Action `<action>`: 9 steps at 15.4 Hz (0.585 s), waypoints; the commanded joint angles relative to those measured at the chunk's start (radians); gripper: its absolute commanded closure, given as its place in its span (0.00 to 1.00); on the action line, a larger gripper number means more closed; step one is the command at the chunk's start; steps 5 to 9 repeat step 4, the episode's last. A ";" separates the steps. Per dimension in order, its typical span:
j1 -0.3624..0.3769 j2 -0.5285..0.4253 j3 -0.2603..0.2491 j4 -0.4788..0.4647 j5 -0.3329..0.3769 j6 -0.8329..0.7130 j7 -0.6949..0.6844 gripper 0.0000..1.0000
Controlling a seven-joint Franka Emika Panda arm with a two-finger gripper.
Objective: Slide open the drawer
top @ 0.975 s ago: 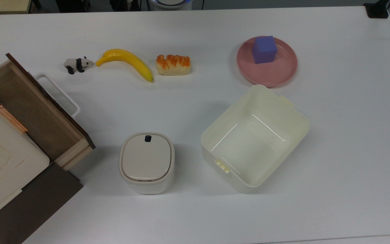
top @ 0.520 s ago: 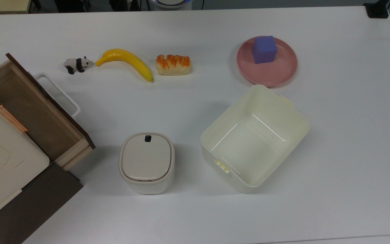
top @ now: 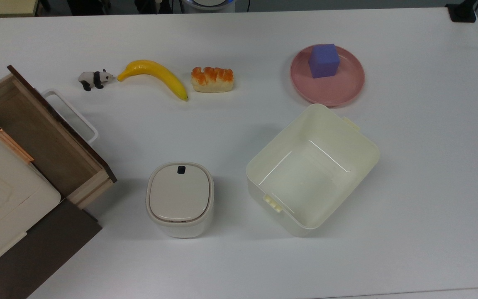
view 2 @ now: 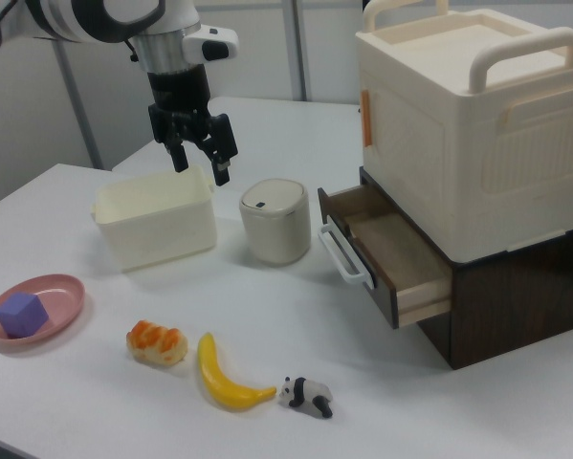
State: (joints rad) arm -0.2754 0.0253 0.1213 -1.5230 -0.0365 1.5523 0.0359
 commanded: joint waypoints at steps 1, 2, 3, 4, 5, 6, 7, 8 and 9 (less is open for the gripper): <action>0.004 -0.024 -0.008 -0.026 0.024 0.028 0.015 0.00; 0.004 -0.024 -0.008 -0.026 0.024 0.028 0.015 0.00; 0.005 -0.024 -0.008 -0.026 0.024 0.029 0.015 0.00; 0.004 -0.024 -0.008 -0.026 0.024 0.028 0.015 0.00; 0.004 -0.024 -0.008 -0.026 0.024 0.028 0.015 0.00; 0.004 -0.024 -0.008 -0.026 0.024 0.028 0.015 0.00; 0.004 -0.024 -0.008 -0.026 0.024 0.028 0.015 0.00; 0.004 -0.024 -0.008 -0.026 0.024 0.028 0.015 0.00; 0.004 -0.024 -0.008 -0.026 0.024 0.028 0.015 0.00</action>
